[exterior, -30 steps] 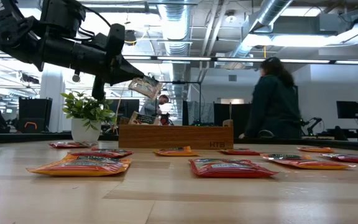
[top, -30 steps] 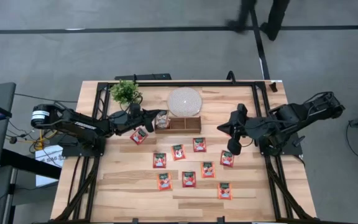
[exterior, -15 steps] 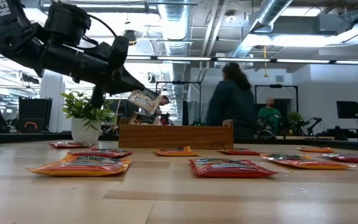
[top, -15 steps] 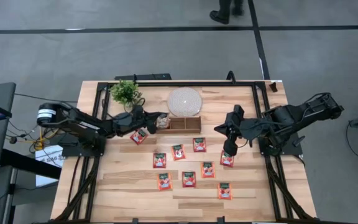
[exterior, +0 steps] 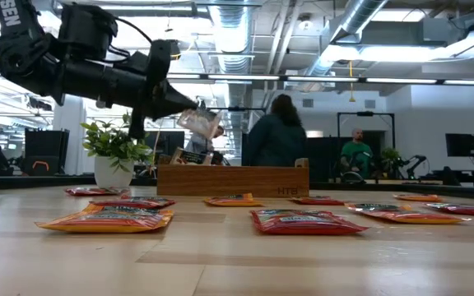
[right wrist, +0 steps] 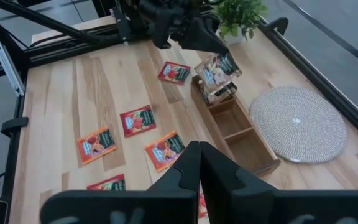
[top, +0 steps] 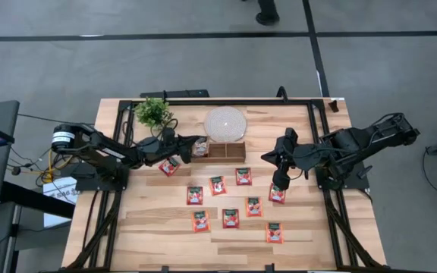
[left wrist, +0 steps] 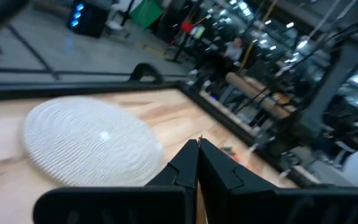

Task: Pick & Place Tea
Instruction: Put the brown tea bag into the left of the wooden organizer

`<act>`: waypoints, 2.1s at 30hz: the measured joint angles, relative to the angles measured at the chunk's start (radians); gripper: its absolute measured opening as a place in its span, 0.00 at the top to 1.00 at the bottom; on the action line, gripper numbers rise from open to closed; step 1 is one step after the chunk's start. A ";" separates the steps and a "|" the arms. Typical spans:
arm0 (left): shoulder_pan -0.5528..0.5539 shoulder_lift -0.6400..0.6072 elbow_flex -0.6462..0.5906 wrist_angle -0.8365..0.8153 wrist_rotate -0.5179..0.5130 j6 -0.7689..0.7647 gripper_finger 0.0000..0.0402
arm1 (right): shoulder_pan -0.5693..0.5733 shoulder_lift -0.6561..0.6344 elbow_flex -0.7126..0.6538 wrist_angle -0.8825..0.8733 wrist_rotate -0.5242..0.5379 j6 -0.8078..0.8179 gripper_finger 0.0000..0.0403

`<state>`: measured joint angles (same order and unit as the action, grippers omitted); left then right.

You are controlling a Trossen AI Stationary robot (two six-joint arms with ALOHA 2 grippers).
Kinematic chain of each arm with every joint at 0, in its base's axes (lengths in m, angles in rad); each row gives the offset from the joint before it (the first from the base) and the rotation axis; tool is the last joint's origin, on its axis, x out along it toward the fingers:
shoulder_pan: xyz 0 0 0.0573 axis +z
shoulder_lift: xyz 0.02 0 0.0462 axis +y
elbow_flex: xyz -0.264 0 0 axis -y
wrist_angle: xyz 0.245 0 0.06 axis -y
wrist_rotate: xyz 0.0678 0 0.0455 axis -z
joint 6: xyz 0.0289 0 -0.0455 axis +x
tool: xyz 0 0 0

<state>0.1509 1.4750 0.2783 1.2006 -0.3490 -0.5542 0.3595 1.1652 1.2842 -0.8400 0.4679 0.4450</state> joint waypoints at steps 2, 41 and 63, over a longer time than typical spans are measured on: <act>0.000 0.000 0.000 0.029 0.014 0.012 1.00 | 0.000 0.000 0.000 0.001 0.000 0.000 1.00; 0.055 0.025 -0.107 0.159 0.088 0.066 1.00 | 0.000 0.000 0.001 0.012 -0.026 0.027 1.00; 0.045 0.251 -0.077 0.368 0.106 0.041 1.00 | -0.015 0.000 0.001 0.045 -0.024 0.027 1.00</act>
<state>0.1963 1.7260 0.2014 1.5688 -0.2426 -0.5132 0.3443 1.1651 1.2854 -0.7953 0.4435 0.4719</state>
